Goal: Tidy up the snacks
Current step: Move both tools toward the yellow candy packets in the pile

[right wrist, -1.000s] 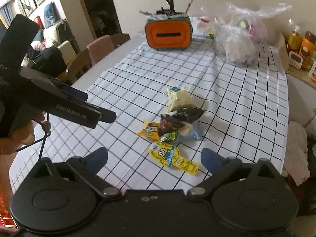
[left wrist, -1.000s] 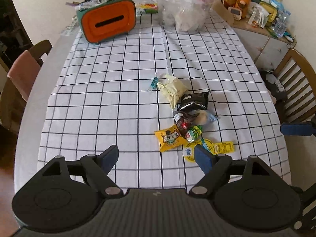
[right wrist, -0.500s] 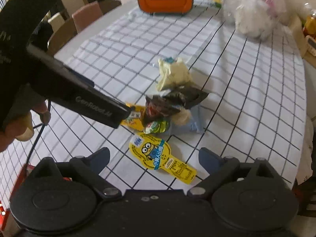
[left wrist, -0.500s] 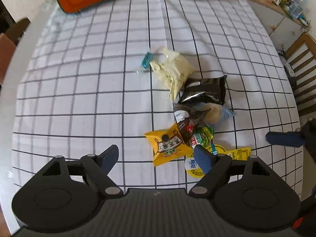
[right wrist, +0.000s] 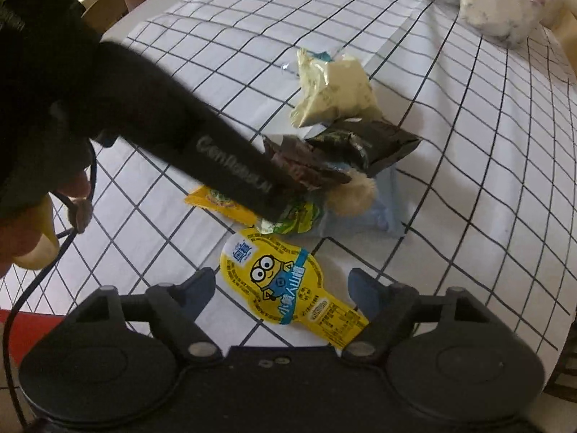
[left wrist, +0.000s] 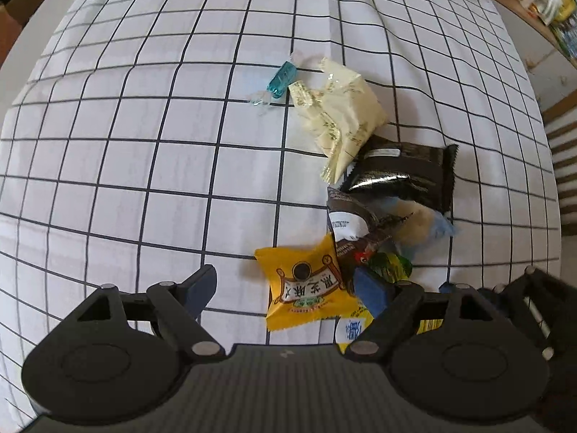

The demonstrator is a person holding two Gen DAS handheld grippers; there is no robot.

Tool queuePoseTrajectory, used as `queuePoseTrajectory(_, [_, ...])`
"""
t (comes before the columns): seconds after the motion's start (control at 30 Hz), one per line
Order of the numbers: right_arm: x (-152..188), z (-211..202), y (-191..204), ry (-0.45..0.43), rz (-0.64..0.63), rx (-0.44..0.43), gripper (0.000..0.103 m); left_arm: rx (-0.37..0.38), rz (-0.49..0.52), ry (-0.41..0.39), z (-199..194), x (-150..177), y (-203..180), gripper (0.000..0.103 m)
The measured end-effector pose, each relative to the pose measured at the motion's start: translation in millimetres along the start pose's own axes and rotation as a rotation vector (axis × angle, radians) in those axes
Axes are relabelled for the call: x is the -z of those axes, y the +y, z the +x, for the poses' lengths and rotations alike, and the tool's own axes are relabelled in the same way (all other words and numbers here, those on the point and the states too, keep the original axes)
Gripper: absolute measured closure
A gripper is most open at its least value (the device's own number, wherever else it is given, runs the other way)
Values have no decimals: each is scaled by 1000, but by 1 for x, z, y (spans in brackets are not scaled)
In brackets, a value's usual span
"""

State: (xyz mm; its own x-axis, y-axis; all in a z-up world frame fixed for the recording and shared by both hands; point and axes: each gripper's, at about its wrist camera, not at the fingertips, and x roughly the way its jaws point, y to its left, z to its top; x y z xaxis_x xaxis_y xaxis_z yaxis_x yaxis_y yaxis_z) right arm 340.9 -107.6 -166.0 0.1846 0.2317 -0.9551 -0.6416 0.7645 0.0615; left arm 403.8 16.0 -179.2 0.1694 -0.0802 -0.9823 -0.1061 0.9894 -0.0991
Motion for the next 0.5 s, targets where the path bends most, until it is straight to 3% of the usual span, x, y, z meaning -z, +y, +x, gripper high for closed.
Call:
queuePoseTrajectory(0.37, [4, 7, 13, -8, -71, 22, 37, -20, -10, -15, 14, 3, 3, 26])
queuePoseTrajectory(0.5, [6, 6, 18, -11, -80, 25, 41, -58, 5, -35, 16, 5, -5, 45])
